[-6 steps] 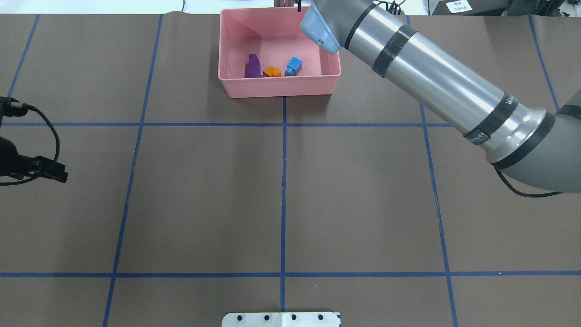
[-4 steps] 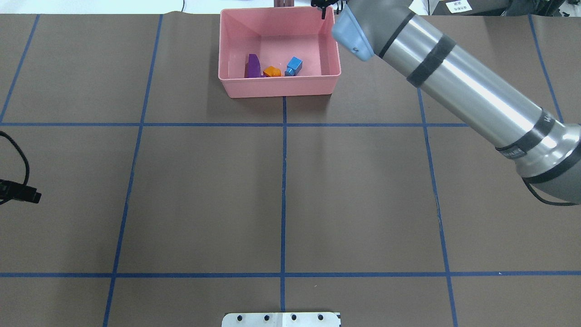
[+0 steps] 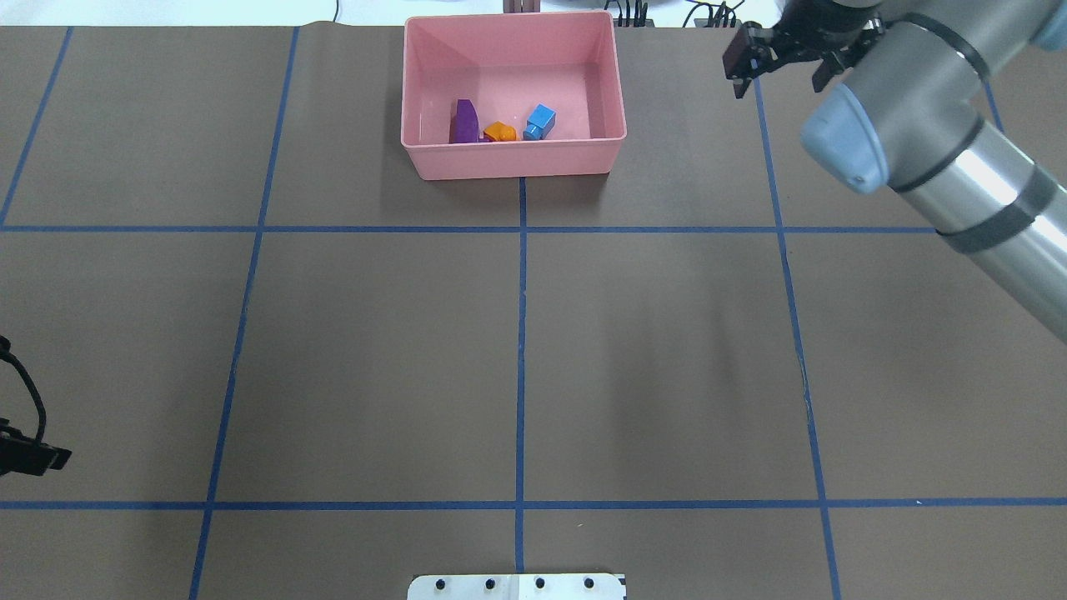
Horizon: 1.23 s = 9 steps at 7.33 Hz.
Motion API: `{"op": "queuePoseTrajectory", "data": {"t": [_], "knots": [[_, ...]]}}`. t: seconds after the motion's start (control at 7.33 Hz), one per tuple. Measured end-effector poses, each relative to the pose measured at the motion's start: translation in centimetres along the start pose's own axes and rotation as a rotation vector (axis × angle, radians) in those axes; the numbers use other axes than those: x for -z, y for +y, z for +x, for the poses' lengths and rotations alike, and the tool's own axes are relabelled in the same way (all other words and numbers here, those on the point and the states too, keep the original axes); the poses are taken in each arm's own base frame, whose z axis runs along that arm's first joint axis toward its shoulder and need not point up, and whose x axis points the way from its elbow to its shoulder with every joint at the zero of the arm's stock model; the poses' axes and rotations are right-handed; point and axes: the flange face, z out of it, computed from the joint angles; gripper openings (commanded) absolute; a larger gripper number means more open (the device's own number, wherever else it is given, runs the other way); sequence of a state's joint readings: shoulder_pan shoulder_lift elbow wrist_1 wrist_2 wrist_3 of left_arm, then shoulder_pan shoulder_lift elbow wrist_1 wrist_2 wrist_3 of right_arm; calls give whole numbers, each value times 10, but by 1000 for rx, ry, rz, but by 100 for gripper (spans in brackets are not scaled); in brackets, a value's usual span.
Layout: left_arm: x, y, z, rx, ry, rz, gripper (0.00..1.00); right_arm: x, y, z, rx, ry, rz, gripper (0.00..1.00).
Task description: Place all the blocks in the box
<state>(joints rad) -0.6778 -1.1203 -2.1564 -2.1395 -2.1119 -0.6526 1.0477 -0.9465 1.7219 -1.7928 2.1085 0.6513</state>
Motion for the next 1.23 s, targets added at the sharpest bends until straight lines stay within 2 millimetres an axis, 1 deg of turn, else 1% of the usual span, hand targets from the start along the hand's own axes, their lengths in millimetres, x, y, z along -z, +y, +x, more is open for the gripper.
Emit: {"op": "queuePoseTrajectory", "data": {"t": [0.14, 0.27, 0.41, 0.68, 0.82, 0.95, 1.23], "knots": [[-22, 12, 24, -61, 8, -49, 100, 4, 33, 29, 28, 7, -5, 100], [-43, 28, 43, -121, -3, -94, 100, 7, 57, 54, 49, 14, -7, 100], [-57, 47, 56, -174, -13, -139, 100, 10, 74, 75, 67, 23, -8, 100], [-72, 81, 76, -265, -13, -219, 99, 14, 98, 109, 89, 38, -12, 100], [-77, 94, 80, -297, -18, -252, 99, 16, 108, 123, 97, 45, -13, 100], [-82, 105, 82, -321, -29, -276, 99, 18, 116, 132, 102, 49, -13, 100], [-92, 118, 84, -341, -45, -306, 97, 20, 124, 140, 101, 53, -15, 100]]}}
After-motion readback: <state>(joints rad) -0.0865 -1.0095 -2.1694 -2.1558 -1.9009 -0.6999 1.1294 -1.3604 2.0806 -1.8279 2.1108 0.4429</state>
